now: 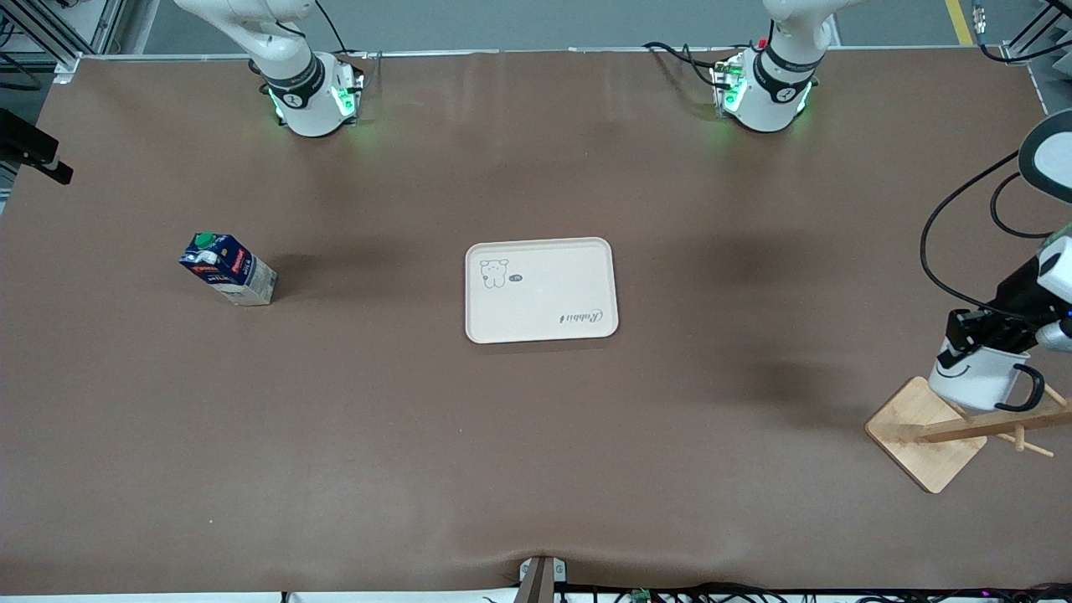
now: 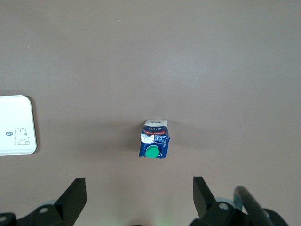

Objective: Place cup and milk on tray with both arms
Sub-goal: 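Lift the mug off the stand and carry it toward the tray, then lower the mug onto the tray while the right gripper reaches the milk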

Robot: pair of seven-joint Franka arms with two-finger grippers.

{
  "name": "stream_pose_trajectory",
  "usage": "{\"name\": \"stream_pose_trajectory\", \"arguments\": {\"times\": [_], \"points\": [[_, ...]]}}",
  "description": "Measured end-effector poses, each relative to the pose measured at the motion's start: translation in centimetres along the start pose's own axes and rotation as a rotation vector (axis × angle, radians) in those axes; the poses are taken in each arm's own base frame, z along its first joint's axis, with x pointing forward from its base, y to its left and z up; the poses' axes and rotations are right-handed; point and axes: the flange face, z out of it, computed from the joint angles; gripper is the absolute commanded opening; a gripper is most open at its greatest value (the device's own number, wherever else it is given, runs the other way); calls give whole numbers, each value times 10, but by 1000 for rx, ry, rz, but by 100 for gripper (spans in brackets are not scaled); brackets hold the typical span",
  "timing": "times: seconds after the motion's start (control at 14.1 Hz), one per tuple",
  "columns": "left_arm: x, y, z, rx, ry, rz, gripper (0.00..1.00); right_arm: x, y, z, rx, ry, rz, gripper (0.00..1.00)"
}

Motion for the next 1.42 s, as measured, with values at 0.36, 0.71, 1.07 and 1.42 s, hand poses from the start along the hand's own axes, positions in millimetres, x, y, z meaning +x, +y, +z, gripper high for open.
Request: {"name": "stream_pose_trajectory", "arguments": {"times": [0.36,0.71,1.07,1.42], "points": [[-5,80,-15,21,-102,-66,0,0,0,0,0,0,0,100],[-18,189,4,62,-209,-165,0,0,0,0,0,0,1,100],[-53,294,56,75,-310,-217,0,0,0,0,0,0,1,100],[-111,406,143,123,-446,-229,0,0,1,0,0,-1,1,100]]}}
